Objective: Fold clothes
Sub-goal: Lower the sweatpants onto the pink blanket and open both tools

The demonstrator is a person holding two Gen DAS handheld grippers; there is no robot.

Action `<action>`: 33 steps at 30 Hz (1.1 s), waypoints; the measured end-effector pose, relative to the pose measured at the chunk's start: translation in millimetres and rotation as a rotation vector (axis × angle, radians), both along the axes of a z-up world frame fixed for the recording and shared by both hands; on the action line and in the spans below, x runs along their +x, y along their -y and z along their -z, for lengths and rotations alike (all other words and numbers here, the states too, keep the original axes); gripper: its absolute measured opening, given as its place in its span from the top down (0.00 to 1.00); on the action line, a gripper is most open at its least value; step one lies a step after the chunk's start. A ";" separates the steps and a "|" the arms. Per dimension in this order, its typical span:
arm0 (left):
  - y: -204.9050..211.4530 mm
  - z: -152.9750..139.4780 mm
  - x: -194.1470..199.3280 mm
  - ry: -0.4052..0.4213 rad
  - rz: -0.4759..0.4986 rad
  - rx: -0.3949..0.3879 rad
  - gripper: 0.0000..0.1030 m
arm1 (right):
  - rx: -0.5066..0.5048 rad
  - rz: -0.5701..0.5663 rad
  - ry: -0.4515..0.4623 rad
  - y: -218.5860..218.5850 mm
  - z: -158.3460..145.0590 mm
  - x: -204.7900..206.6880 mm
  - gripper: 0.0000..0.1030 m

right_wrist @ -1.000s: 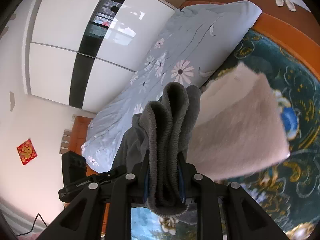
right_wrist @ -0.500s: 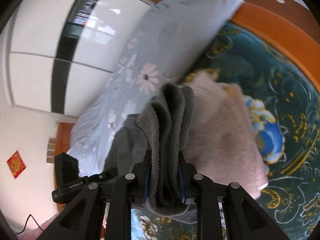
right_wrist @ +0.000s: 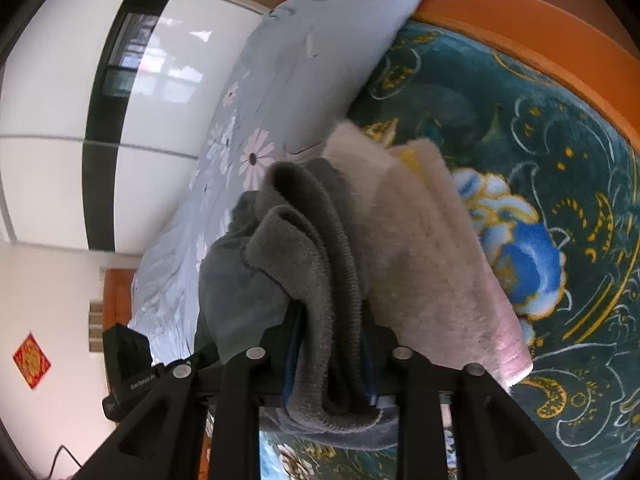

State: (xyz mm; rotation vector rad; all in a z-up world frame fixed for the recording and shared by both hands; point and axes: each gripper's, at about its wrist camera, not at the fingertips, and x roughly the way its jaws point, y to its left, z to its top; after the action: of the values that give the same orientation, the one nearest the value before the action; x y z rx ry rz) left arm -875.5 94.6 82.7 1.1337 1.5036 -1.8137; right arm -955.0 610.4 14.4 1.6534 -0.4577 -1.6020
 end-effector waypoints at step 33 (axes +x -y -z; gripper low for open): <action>-63.4 7.2 -16.0 0.100 0.232 -0.158 0.71 | 0.219 -0.198 -0.251 99.5 -24.3 -12.5 0.73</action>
State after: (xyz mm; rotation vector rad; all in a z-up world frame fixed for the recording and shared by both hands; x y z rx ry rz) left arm -891.5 157.9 75.5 1.3428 1.1902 -1.9573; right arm -967.5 510.8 38.7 1.5703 0.0107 -1.7258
